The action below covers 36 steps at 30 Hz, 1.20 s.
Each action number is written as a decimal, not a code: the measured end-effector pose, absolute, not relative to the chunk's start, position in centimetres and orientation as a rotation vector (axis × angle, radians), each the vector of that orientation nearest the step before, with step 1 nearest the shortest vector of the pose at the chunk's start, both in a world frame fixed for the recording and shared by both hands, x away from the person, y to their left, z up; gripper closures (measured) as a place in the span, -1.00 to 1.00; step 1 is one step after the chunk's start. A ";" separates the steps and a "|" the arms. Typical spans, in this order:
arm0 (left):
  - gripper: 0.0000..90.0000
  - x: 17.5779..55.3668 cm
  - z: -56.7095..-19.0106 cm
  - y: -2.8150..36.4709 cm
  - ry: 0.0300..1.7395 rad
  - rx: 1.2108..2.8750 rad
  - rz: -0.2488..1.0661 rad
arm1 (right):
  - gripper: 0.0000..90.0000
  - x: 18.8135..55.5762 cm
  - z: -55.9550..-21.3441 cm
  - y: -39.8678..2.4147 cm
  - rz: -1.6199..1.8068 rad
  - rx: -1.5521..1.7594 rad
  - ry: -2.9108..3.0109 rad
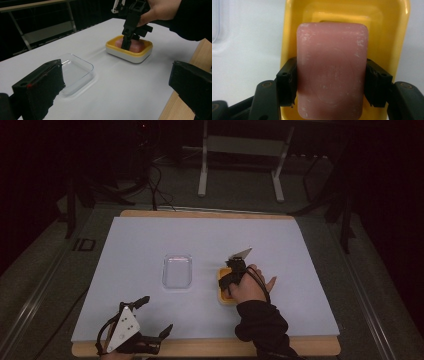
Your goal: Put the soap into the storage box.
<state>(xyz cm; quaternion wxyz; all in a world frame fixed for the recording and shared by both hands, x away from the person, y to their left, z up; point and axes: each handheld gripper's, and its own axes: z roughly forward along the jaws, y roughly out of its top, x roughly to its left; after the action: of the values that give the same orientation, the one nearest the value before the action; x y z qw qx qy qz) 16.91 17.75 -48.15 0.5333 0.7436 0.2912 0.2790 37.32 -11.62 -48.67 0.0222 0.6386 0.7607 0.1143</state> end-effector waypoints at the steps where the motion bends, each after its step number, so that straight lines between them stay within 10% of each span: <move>1: -0.99 16.9 -48.1 17.8 0.694 1.773 0.665 | -0.17 37.4 -48.8 -11.6 0.353 1.989 2.352; 36: -0.99 17.0 -48.2 17.7 0.691 1.784 0.664 | -0.34 36.7 -44.3 -13.4 0.453 1.612 2.514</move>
<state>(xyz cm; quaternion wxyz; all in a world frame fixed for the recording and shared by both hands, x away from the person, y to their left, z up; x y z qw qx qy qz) 17.03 17.71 -48.19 0.5298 0.7470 0.2896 0.2782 36.66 -13.39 -44.33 0.0605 0.5328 0.8307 0.1497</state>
